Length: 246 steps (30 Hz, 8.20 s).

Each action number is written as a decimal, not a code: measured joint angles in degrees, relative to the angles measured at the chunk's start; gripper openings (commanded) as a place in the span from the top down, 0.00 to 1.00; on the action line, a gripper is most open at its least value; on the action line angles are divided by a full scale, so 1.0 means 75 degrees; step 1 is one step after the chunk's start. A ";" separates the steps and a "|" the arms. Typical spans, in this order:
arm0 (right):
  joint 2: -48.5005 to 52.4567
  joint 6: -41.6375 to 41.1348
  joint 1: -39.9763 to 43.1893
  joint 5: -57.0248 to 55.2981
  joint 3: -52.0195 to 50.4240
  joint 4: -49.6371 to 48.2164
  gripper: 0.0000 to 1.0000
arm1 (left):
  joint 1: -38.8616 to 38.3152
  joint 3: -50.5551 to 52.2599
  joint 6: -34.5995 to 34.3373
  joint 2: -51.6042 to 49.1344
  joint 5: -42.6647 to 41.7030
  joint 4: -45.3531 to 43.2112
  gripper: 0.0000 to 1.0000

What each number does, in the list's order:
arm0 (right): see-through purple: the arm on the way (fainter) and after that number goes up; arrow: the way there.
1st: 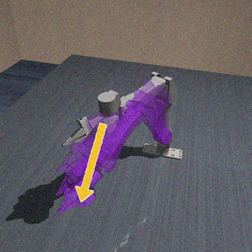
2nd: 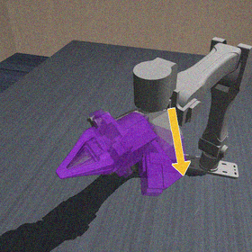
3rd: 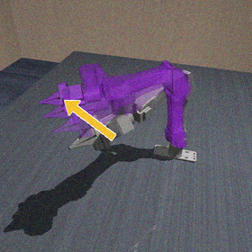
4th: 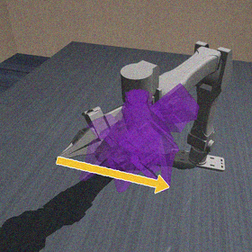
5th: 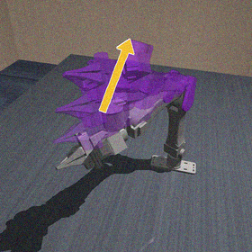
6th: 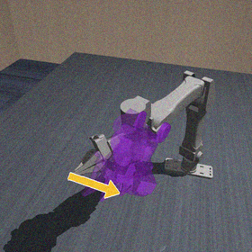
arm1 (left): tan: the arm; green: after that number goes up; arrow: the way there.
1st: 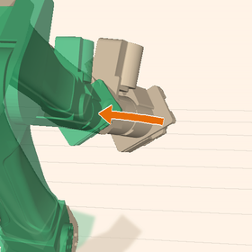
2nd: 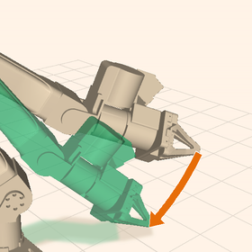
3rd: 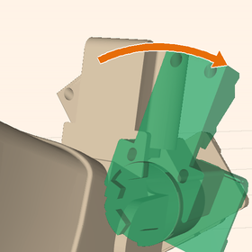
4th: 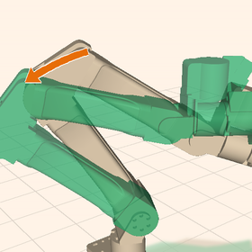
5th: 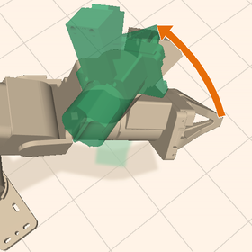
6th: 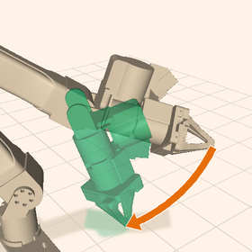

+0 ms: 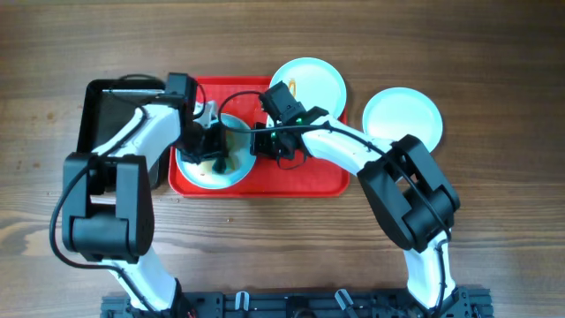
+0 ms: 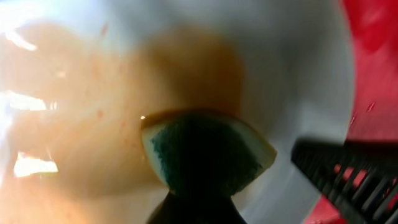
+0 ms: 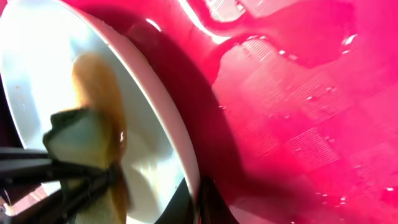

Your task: Clean dirty plates on tray and stack at the side

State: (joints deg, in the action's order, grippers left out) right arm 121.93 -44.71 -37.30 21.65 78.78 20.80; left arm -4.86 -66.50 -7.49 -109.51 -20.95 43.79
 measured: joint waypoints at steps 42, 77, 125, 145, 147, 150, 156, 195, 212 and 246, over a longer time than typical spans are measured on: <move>0.0032 0.0166 -0.0073 0.0184 0.0000 -0.0096 0.96 | -0.0012 -0.0067 -0.1096 0.0047 0.1274 0.0650 0.96; 0.0055 0.0195 -0.0102 0.0259 -0.0006 -0.0131 0.96 | -0.0781 -0.0189 -0.1384 0.0052 0.2273 0.0329 0.96; -0.2812 0.1856 0.0020 -0.2763 -0.0099 0.1597 0.96 | 0.1081 -0.3299 -0.2570 0.0318 0.3777 0.2661 0.96; -0.3121 0.3809 -0.2063 -1.0264 -0.0099 0.0752 0.96 | 0.1081 -0.3299 -0.2550 0.0318 0.3777 0.2640 0.96; -0.3121 0.4299 -0.2328 -1.0955 -0.0102 0.0230 0.96 | 0.1081 -0.3299 -0.2550 0.0321 0.3777 0.2640 0.96; -0.3124 0.5263 -0.2783 -1.2042 -0.0105 -0.0839 0.96 | 0.1081 -0.3299 -0.2550 0.0318 0.3777 0.2640 0.96; -0.3121 0.6764 -0.3101 -1.3239 -0.0099 -0.1929 0.96 | 0.1081 -0.3299 -0.2550 0.0318 0.3777 0.2637 0.96; -0.0909 0.2818 0.0140 -0.1629 0.0434 0.0664 0.46 | 0.1081 -0.3299 -0.2550 0.0318 0.2973 0.2541 0.96; 0.0828 0.3485 0.0050 -0.0970 0.2017 0.1582 0.96 | 0.1081 -0.3299 -0.2547 0.0318 0.2801 0.2515 0.92; 0.0857 0.0504 0.0271 -0.1874 0.2130 0.1964 0.96 | -0.0592 0.1113 -0.1606 0.0527 0.2821 -0.3622 0.96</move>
State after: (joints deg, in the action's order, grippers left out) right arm 128.35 -40.93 -35.27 7.60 94.76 35.53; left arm -9.30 -58.15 -19.53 -105.56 0.21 16.62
